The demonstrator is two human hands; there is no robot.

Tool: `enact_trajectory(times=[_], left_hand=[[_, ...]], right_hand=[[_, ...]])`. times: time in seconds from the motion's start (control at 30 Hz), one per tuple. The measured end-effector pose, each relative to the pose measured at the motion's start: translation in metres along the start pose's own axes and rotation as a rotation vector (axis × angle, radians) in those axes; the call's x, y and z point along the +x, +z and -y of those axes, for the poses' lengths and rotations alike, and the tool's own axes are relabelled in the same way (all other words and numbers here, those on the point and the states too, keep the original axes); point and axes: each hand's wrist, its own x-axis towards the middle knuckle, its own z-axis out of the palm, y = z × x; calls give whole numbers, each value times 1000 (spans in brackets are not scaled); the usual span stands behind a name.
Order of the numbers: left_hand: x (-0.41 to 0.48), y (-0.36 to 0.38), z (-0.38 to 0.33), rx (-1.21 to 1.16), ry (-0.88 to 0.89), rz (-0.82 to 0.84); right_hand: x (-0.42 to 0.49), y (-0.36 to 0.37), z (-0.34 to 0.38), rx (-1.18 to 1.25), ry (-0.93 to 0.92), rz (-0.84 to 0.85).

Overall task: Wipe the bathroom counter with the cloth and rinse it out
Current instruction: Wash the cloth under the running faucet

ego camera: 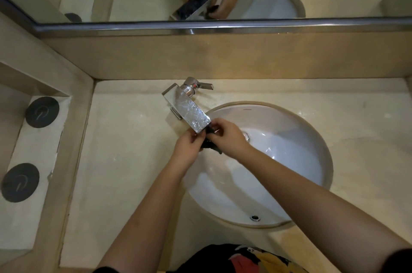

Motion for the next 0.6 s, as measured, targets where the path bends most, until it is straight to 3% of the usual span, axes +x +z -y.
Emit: enact_trajectory(times=[0.07,0.17,0.23,0.33,0.47,0.53,0.6], left_hand=[[0,3,2,-92,-62,-21],[-2,-1,10,23,-46,-80],[-2,-6,12,105,-16,-73],[-2,-13,8,278,82,27],[0,-21,2,421,202,173],[0,-23,-3,406,211,147],[1,-26,-6,440,225,92]], right_hand=[[-11,4,0,-58,-66,72],[-19,1,-6,120,2,213],[-13,-2,-16,98,54,118],[3,-14,-28,-138,-14,-91],[16,-25,-19,-279,-187,174],[23,-24,-18,-355,-261,300],[27,-24,-20,-472,-242,291]])
